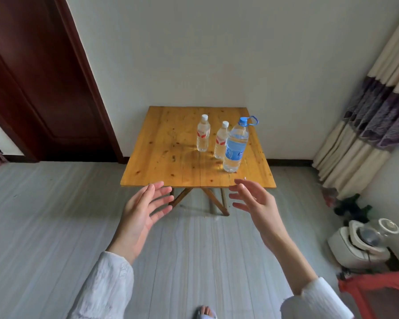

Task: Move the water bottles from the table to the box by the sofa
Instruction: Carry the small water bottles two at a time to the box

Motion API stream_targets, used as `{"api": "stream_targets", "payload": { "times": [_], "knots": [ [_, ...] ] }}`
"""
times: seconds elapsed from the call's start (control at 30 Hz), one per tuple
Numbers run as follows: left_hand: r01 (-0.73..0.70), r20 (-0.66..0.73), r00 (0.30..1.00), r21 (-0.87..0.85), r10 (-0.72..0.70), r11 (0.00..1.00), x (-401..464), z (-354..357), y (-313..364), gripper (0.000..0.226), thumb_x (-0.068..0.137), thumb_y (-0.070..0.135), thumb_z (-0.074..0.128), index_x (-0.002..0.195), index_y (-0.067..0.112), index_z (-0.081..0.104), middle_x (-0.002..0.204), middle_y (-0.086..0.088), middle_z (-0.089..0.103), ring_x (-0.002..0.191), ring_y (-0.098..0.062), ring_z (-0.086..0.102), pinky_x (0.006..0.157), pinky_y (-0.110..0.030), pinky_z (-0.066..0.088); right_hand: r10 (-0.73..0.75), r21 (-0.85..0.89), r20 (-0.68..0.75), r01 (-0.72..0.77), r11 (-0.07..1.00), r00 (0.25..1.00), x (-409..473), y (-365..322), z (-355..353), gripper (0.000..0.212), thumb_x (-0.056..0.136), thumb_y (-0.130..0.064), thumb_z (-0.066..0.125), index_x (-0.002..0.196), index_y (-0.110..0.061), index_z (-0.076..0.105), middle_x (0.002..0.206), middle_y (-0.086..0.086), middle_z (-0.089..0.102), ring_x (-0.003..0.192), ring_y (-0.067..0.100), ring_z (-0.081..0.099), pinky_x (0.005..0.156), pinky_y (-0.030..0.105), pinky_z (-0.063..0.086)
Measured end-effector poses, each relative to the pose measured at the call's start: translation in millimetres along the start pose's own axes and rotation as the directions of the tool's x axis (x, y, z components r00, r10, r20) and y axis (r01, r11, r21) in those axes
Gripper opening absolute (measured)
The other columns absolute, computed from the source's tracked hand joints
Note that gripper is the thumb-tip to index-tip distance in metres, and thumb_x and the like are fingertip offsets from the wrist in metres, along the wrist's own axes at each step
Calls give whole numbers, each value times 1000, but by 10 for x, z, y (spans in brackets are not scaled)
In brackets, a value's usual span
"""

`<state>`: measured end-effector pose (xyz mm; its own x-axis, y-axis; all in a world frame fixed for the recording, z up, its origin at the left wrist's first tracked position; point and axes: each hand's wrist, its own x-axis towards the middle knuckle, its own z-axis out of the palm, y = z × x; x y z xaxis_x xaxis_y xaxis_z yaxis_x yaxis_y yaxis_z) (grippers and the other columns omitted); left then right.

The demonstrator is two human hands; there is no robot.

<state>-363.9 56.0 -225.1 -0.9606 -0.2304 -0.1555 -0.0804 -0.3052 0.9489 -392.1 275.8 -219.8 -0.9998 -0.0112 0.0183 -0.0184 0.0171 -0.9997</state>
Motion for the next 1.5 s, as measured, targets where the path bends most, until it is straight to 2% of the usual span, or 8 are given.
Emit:
{"api": "stream_targets", "payload": {
  "times": [0.37, 0.6, 0.83, 0.93, 1.07, 1.17, 1.4, 1.5],
  "knots": [
    [96, 5, 995, 28, -97, 995, 1910, 295, -58, 27, 93, 27, 42, 109, 12, 59, 110, -11, 66, 102, -25, 64, 90, -42, 50, 82, -47, -28, -83, 995, 996, 1893, 206, 137, 22, 89, -22, 53, 109, -17, 59, 103, 7, 67, 87, 13, 66, 75, 26, 56],
    [178, 110, 976, 85, -187, 980, 3462, 474, -203, 28, 94, 25, 43, 110, 11, 59, 111, -12, 65, 103, -25, 63, 85, -39, 52, 140, 49, -218, -132, 990, 966, 3133, 574, 346, 21, 91, -18, 52, 110, -14, 59, 97, 4, 68, 88, 16, 65, 76, 27, 54],
    [201, 228, 932, 319, -280, 926, 4849, 641, -328, 25, 94, 30, 42, 113, 22, 56, 116, -1, 63, 110, -16, 58, 93, -35, 48, 194, -96, -355, -242, 966, 915, 4300, 996, 571, 34, 91, -24, 50, 125, -16, 50, 122, -1, 59, 111, 11, 55, 66, 13, 50],
    [145, 282, 917, 426, -283, 893, 5306, 715, -420, 32, 94, 34, 40, 124, 24, 48, 124, 6, 56, 117, -11, 52, 98, -30, 43, 176, -187, -465, -290, 938, 868, 4671, 1184, 624, 38, 92, -21, 48, 129, -13, 46, 129, 1, 55, 117, 13, 51, 79, 9, 44],
    [-11, 383, 895, 534, -229, 846, 5779, 875, -611, 42, 91, 33, 46, 131, 25, 40, 132, 12, 44, 122, -3, 41, 94, -13, 34, 145, -284, -595, -375, 882, 791, 4979, 1458, 697, 45, 91, -19, 50, 134, -14, 36, 140, 6, 42, 127, 19, 41, 102, 31, 37],
    [-94, 464, 860, 555, -214, 827, 6046, 1024, -806, 44, 89, 34, 49, 131, 30, 37, 133, 16, 40, 126, -2, 36, 104, -23, 33, 154, -246, -656, -403, 882, 739, 5135, 1596, 705, 53, 90, -19, 53, 138, -14, 30, 144, 5, 38, 131, 18, 37, 107, 29, 30],
    [-102, 523, 815, 553, -249, 827, 6347, 1255, -1131, 46, 80, 52, 43, 122, 33, 46, 132, 3, 50, 123, -16, 46, 104, -39, 41, 143, -195, -733, -407, 892, 665, 5309, 1790, 706, 38, 89, -24, 55, 124, -12, 48, 120, 2, 59, 110, 15, 52, 91, 22, 39],
    [-111, 540, 805, 544, -245, 832, 6365, 1280, -1179, 49, 77, 56, 41, 120, 32, 46, 131, 10, 48, 128, -17, 42, 106, -39, 39, 133, -186, -732, -383, 905, 669, 5344, 1844, 697, 30, 87, -27, 57, 113, -15, 53, 107, -2, 61, 97, 10, 53, 80, 19, 42]
  ]
}}
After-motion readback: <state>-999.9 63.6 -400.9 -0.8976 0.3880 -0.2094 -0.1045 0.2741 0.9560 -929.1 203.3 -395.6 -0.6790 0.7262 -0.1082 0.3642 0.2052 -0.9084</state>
